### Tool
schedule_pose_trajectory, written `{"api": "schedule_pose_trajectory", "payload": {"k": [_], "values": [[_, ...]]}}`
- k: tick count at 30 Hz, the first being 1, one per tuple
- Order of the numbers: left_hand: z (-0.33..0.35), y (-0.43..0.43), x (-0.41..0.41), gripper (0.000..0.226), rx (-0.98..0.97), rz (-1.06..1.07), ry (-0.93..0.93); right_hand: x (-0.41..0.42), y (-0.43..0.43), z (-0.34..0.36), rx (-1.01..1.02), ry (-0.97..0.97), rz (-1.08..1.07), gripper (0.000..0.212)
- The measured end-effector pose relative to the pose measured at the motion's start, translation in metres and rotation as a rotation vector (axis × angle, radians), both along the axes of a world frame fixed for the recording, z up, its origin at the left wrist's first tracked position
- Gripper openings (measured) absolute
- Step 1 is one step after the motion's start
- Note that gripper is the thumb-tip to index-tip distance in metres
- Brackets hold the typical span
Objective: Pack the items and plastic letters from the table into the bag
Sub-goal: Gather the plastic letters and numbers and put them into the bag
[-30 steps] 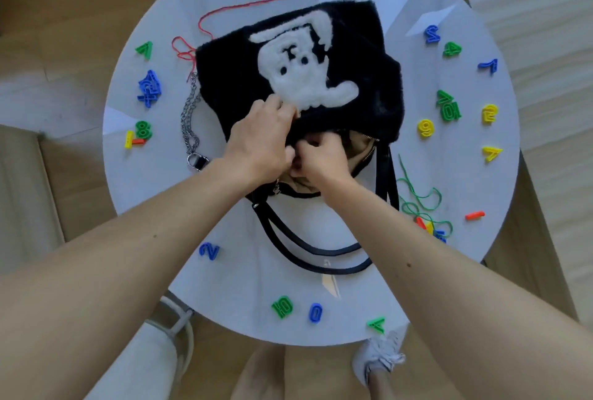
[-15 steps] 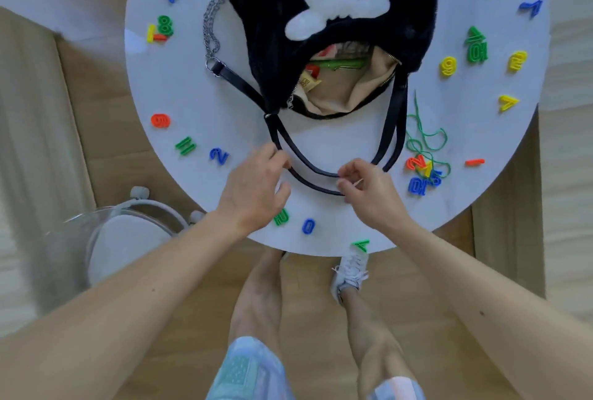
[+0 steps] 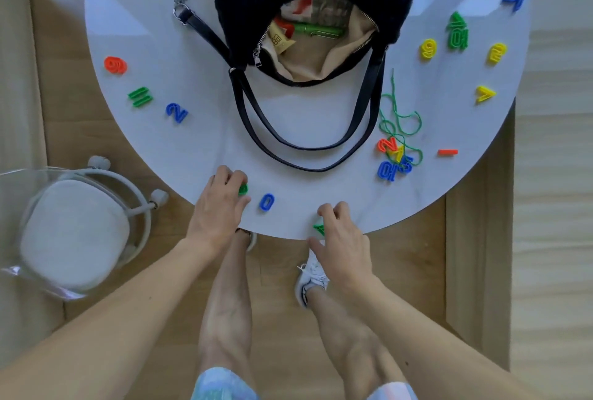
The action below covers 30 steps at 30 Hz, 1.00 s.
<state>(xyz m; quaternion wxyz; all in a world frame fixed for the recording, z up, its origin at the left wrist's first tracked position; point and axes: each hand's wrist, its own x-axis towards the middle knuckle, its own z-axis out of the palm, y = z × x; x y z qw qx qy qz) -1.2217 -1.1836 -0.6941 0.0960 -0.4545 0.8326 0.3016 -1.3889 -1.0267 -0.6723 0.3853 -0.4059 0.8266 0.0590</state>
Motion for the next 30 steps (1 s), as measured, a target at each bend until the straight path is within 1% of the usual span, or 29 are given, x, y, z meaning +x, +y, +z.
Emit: {"api": "schedule_pose_trajectory", "payload": {"k": [2,4,6,9,11,14,16,20,24,26,28,30], "values": [[-0.004,-0.003,-0.005,0.02,-0.041,-0.014,0.014,-0.005,-0.001,-0.006,-0.04,-0.01,0.007,0.02],[-0.007,-0.006,-0.007,0.025,-0.058,-0.025,0.023,-0.01,-0.001,-0.01,-0.078,-0.036,0.007,0.012],[-0.008,-0.007,-0.007,0.028,-0.056,-0.024,0.033,-0.014,0.001,-0.013,-0.113,-0.07,-0.004,0.009],[-0.006,-0.007,-0.007,0.025,-0.042,0.021,0.045,-0.02,0.004,-0.014,-0.179,-0.114,-0.073,0.007],[-0.004,-0.005,-0.009,0.023,-0.047,0.048,0.089,-0.026,0.005,-0.014,-0.222,-0.13,-0.135,0.007],[0.0,0.006,-0.015,0.021,-0.043,-0.036,0.178,-0.032,0.002,-0.015,-0.265,-0.147,-0.184,0.008],[-0.001,0.017,-0.018,0.019,-0.024,-0.113,0.2,-0.035,-0.001,-0.016,-0.292,-0.145,-0.197,0.008],[-0.007,0.027,-0.019,0.02,-0.031,-0.206,0.147,-0.04,-0.006,-0.018,-0.324,-0.125,-0.222,0.007],[-0.007,0.028,-0.023,0.027,-0.18,-0.338,0.058,-0.042,-0.008,-0.02,-0.338,-0.11,-0.247,0.008],[-0.008,0.032,-0.024,0.035,-0.244,-0.381,0.024,-0.043,-0.008,-0.02,-0.338,-0.113,-0.271,0.008],[-0.008,0.034,-0.025,0.039,-0.243,-0.375,-0.004,-0.043,-0.008,-0.02,-0.344,-0.119,-0.306,0.008],[-0.008,0.032,-0.029,0.033,-0.198,-0.315,-0.001,-0.042,-0.007,-0.019,-0.363,-0.128,-0.35,0.008]]}}
